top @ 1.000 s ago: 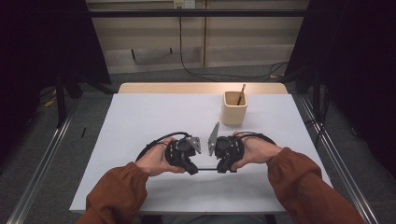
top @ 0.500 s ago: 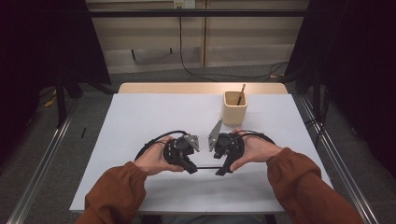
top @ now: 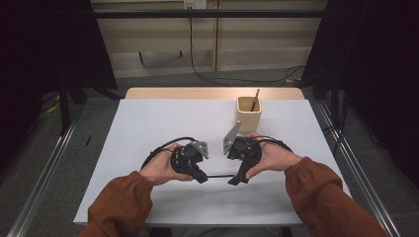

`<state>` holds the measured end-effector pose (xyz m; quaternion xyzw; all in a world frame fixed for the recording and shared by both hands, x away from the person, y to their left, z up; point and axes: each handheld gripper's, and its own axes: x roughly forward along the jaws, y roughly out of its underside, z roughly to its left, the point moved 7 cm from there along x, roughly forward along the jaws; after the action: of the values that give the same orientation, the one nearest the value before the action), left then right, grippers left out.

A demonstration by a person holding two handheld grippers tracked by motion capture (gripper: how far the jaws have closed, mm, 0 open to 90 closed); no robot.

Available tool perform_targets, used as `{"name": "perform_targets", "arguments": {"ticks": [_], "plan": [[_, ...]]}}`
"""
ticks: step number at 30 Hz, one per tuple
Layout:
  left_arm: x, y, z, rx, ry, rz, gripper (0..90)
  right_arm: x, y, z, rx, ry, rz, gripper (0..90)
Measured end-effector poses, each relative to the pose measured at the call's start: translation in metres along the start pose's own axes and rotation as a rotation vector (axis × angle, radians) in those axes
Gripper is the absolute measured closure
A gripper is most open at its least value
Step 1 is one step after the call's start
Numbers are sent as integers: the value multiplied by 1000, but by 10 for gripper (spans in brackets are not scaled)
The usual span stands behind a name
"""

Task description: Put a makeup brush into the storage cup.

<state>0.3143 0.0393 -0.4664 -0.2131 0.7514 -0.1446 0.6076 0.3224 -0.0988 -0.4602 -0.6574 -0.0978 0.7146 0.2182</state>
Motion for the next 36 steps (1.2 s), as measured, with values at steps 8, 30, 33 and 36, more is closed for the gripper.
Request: {"name": "perform_targets", "arguments": {"ticks": [8,30,33,36], "plan": [[-6,8,2,-24,-11,-15,855,-6,15,-4,32,21,-38,100],[-20,30,2,-82,-21,-113,853,-44,46,-4,144,100,-304,44],[-22,33,2,-85,-18,-132,853,-44,50,-2,158,103,-340,42],[-21,37,0,-94,-18,-143,853,-46,54,-2,181,118,-373,39]]}}
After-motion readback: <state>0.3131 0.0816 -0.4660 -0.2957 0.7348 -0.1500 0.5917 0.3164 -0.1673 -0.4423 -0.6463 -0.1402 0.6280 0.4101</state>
